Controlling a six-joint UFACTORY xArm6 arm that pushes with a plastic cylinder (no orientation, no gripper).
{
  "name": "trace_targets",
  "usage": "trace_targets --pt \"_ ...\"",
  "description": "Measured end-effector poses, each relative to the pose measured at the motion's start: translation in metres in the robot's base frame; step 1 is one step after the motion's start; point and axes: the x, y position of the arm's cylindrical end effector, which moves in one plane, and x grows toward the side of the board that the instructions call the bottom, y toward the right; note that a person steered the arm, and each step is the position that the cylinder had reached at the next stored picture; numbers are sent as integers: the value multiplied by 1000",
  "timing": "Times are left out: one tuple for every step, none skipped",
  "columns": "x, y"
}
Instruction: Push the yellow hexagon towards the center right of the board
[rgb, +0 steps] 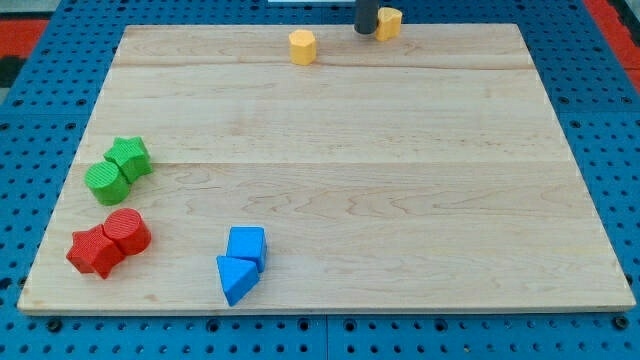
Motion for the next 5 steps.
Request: trace_targets --pt "0 -23" --pt "0 -54" --pt "0 -108" --pt "11 -137" --pt "49 -66"
